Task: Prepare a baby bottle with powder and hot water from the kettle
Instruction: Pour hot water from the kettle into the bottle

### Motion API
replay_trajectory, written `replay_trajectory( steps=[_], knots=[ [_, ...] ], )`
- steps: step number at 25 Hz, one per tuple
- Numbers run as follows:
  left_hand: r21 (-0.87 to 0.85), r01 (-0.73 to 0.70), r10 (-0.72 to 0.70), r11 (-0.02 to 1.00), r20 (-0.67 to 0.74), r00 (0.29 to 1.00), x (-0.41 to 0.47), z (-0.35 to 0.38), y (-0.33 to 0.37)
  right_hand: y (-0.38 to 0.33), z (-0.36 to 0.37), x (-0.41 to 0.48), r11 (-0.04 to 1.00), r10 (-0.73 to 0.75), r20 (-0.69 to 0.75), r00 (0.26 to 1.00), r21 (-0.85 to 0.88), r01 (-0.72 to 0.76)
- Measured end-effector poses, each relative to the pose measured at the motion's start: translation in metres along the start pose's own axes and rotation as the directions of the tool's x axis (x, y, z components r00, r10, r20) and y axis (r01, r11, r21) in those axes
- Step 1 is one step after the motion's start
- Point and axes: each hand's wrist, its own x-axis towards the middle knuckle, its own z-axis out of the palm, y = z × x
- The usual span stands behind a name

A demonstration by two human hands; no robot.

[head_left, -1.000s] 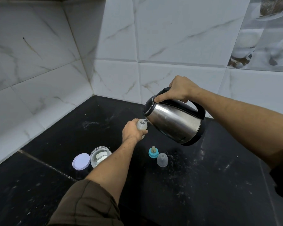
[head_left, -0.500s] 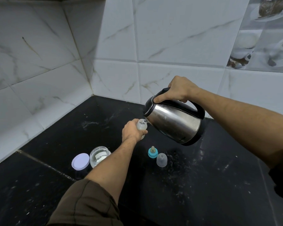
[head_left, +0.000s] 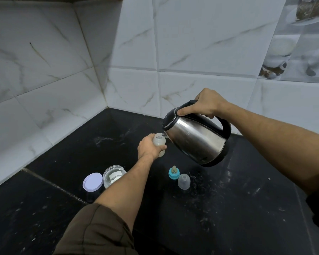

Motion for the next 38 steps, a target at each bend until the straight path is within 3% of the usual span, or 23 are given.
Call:
replay_trajectory(
  steps=[7,17,26,38],
  knots=[
    [-0.096,0.016,-0.019,0.995,-0.028,0.999,0.006,-0.008,-0.008,0.033,0.014,0.008,0.960,0.035,-0.026,0.999,0.280,-0.026],
    [-0.105,0.150,-0.151,0.983,0.005,0.989,-0.004,-0.016,-0.039,0.061,0.069,0.024,0.790,0.123,-0.074,0.990,0.611,-0.052],
    [-0.115,0.256,-0.253,0.960,0.045,0.967,-0.025,-0.013,-0.065,0.077,0.101,0.030,0.729,0.131,-0.055,0.990,0.681,-0.059],
    [-0.164,0.297,-0.295,0.941,0.032,0.955,-0.040,0.002,-0.071,0.102,0.110,0.022,0.675,0.145,-0.075,0.987,0.736,-0.043]
  ],
)
